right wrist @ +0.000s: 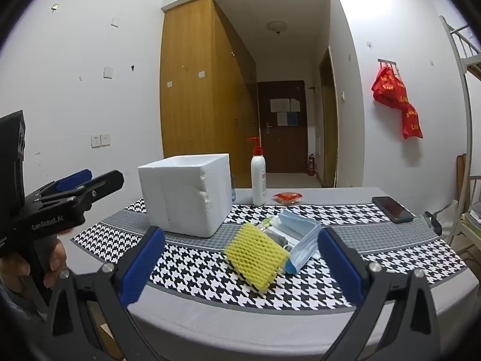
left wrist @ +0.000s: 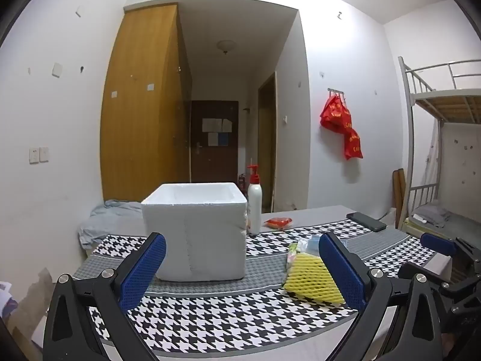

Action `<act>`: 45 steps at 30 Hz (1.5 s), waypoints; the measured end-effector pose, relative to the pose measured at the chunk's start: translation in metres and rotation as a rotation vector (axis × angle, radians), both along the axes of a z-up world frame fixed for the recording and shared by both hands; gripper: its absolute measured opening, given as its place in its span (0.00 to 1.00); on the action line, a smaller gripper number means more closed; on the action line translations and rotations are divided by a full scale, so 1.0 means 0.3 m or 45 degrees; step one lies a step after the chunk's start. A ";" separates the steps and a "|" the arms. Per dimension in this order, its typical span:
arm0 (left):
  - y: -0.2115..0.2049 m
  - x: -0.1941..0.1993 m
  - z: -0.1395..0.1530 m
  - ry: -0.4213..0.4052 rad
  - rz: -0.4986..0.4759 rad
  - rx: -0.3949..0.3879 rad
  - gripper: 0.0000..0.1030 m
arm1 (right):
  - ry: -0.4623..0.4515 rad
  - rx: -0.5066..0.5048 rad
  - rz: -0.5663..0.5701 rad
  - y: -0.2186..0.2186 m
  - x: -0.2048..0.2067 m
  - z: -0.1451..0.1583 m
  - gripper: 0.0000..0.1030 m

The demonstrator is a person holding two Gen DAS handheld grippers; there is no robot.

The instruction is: Organize soft objects

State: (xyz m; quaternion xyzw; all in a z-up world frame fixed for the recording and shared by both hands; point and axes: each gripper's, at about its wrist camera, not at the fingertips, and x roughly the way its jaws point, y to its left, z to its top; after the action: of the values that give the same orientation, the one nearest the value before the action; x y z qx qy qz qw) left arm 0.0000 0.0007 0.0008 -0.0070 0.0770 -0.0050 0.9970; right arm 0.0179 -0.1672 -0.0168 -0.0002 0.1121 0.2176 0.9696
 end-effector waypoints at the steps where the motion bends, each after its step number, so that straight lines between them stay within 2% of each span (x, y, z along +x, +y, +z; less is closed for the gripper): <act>1: -0.001 0.005 -0.002 0.012 -0.005 0.002 0.99 | -0.003 -0.002 -0.002 0.000 0.000 -0.001 1.00; 21: 0.003 0.027 -0.022 0.057 -0.016 -0.007 0.99 | -0.006 0.016 -0.013 -0.010 0.010 0.000 1.00; 45: 0.005 0.015 -0.018 0.050 0.006 0.001 0.99 | -0.002 0.023 -0.021 -0.019 0.017 -0.004 1.00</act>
State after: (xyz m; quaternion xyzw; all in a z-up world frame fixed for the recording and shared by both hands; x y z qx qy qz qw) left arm 0.0046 0.0021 -0.0047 -0.0070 0.0963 -0.0026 0.9953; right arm 0.0230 -0.1729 -0.0181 0.0095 0.1095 0.2105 0.9714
